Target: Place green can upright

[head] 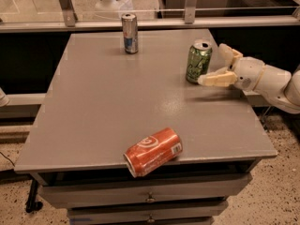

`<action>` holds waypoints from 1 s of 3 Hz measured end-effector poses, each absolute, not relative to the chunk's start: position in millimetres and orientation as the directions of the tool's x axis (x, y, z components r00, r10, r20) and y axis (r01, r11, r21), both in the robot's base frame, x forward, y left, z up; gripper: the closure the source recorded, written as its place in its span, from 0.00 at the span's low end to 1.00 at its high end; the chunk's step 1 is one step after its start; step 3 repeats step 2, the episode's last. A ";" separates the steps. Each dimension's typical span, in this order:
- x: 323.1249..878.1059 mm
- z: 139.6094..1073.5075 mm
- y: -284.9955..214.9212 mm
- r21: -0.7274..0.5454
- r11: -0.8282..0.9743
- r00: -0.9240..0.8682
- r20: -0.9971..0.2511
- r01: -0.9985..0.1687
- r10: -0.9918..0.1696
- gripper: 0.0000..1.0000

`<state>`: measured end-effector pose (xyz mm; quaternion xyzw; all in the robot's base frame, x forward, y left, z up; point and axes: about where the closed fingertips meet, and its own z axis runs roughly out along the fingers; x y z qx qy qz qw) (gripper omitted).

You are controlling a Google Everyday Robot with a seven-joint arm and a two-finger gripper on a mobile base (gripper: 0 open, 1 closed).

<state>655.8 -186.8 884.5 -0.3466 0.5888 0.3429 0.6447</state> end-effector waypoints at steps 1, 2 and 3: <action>650.5 883.2 -214.7 -0.038 0.558 0.035 -0.999 -0.829 -0.016 0.00; 639.2 894.7 -264.3 -0.051 0.621 -0.012 -0.995 -0.782 -0.096 0.00; 639.2 894.7 -264.3 -0.051 0.621 -0.012 -0.995 -0.782 -0.096 0.00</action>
Offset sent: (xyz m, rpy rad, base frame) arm -0.0348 -0.1512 0.0271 -0.2278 0.1372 -0.2448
